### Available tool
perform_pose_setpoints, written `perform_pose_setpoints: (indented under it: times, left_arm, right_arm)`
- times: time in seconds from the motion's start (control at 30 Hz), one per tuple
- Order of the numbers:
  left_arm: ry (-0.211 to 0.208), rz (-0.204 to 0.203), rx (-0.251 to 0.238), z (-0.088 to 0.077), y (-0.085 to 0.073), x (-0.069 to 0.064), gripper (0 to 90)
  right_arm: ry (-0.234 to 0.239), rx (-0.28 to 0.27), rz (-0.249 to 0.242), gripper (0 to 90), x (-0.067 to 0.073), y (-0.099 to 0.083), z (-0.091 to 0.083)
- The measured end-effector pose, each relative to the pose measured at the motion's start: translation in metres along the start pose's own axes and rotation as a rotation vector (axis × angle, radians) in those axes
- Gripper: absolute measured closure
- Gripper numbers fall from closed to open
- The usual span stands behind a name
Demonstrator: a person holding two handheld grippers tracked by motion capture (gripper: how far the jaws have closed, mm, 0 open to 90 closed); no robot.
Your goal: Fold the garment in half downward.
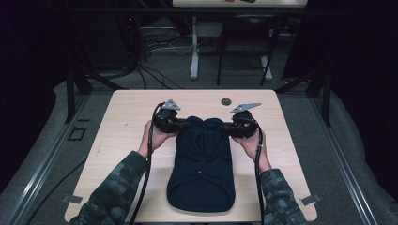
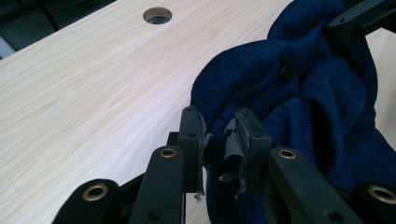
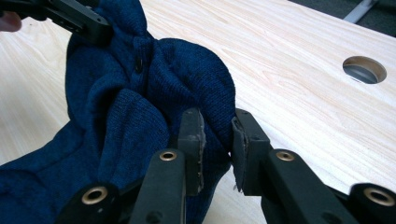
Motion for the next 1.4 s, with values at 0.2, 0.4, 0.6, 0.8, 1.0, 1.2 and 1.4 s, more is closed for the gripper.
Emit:
perform_pose_setpoints:
  times: [0.2,0.4,0.6,0.8,1.0,1.2,1.4]
  left_arm:
    - [-0.001,0.0,-0.012,-0.003,0.006,-0.001,75.2]
    - [0.01,0.012,-0.04,-0.009,0.014,-0.002,75.4]
    - [-0.007,0.015,-0.056,-0.015,0.018,-0.002,75.4]
    - [-0.011,0.038,-0.06,-0.019,0.02,-0.005,75.5]
    - [-0.01,0.055,-0.08,-0.024,0.023,-0.01,76.2]
    - [-0.031,0.087,-0.095,-0.029,0.027,-0.015,76.3]
    - [-0.106,0.095,-0.064,-0.031,0.027,-0.018,75.2]
  right_arm:
    - [-0.004,-0.009,-0.019,75.6,0.001,0.004,-0.007]
    - [-0.02,-0.04,-0.034,75.8,0.001,0.01,-0.014]
    - [-0.006,-0.056,-0.036,75.4,0.0,0.016,-0.022]
    - [0.032,-0.052,-0.009,74.3,-0.002,0.015,-0.025]
    - [0.064,-0.047,0.013,72.1,-0.002,0.016,-0.031]
    - [0.079,-0.048,0.021,74.6,-0.003,0.015,-0.038]
    - [0.008,-0.1,-0.044,78.2,0.005,0.015,-0.043]
Point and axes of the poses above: each handheld gripper's, and its own axes: z roughly forward along the jaws, y roughly out of its top, x roughly to its left, the point moved 1 cm from there along z, roughly forward along the jaws
